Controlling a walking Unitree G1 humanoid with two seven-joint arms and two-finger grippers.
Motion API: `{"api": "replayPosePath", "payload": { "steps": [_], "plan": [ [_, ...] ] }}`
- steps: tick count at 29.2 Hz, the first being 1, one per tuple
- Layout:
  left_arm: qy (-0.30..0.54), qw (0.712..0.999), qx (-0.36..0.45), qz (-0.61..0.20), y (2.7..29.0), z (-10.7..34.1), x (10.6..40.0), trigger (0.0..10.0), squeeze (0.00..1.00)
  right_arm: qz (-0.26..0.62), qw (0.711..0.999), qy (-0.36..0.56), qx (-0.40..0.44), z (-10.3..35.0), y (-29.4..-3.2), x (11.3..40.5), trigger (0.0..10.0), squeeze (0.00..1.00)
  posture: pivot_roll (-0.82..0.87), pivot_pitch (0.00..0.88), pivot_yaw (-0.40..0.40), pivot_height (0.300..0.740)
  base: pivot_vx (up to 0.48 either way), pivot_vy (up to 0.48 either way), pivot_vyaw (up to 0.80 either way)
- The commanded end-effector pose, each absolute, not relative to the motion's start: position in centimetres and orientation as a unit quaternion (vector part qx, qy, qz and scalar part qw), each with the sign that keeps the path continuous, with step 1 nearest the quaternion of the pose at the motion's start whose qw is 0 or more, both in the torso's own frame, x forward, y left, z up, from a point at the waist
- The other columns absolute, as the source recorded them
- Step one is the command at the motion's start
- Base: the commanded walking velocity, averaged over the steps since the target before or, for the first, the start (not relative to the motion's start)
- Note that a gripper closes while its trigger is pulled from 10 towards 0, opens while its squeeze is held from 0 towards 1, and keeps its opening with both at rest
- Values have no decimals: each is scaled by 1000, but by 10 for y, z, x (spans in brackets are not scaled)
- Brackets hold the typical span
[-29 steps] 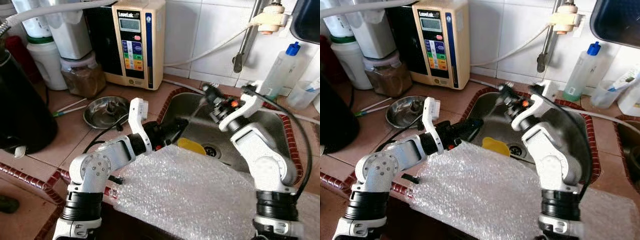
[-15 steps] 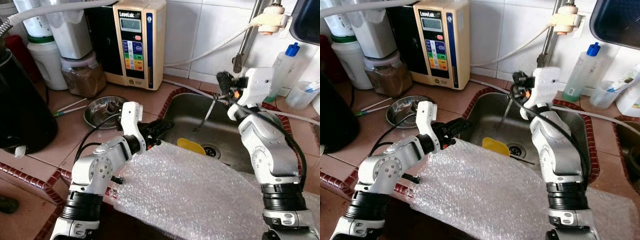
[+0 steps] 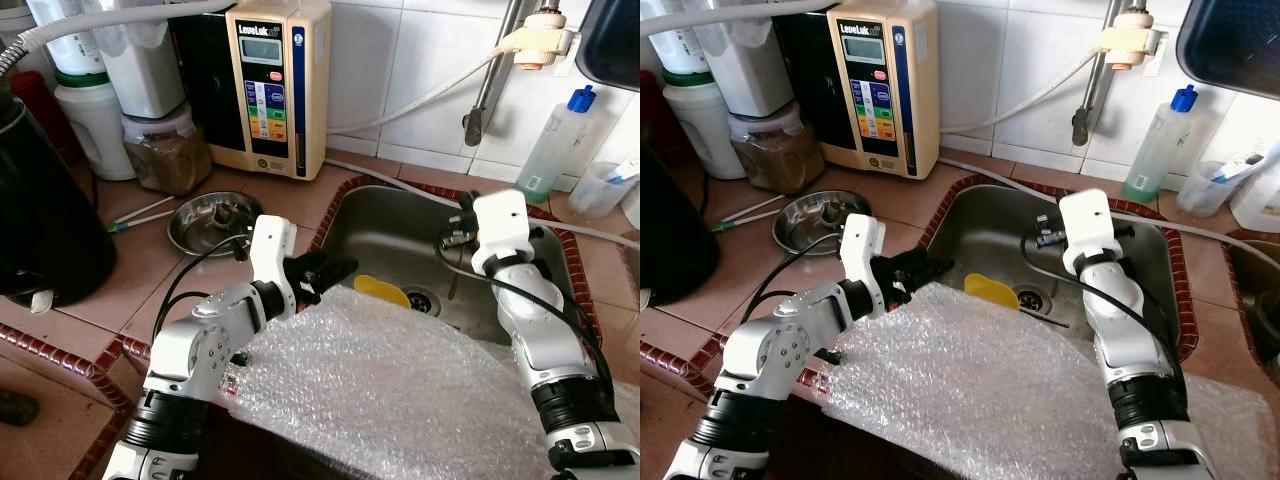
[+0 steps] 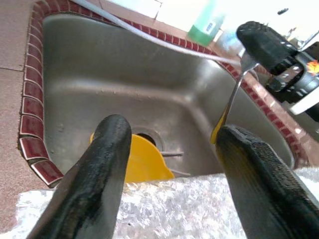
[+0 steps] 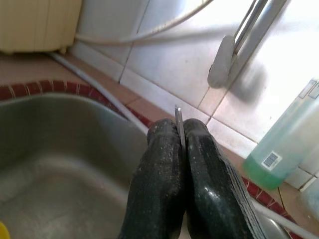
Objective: Kitchen organization
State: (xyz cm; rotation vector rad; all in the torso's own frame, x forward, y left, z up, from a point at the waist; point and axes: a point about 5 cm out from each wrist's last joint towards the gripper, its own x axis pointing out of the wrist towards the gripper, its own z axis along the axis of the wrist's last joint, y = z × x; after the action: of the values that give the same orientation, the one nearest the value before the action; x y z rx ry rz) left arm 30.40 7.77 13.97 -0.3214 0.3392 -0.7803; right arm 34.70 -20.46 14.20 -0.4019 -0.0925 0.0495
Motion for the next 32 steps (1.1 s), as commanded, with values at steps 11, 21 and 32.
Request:
{"api": "replayPosePath", "payload": {
  "steps": [11,21,32],
  "plan": [
    [148,917,-52,-365,79,134,306,10000,1000,25,985,-31,-167,130,-204,354,0,1000,38,0,14,740,0,0,0],
    [149,916,-19,-372,75,128,304,10000,1000,36,988,-16,-152,118,-200,350,4706,1000,33,0,19,740,0,0,0],
    [148,914,5,-378,77,125,303,10000,1000,37,991,-1,-131,115,-201,351,10000,1000,37,0,12,740,0,0,0]
  ]
}}
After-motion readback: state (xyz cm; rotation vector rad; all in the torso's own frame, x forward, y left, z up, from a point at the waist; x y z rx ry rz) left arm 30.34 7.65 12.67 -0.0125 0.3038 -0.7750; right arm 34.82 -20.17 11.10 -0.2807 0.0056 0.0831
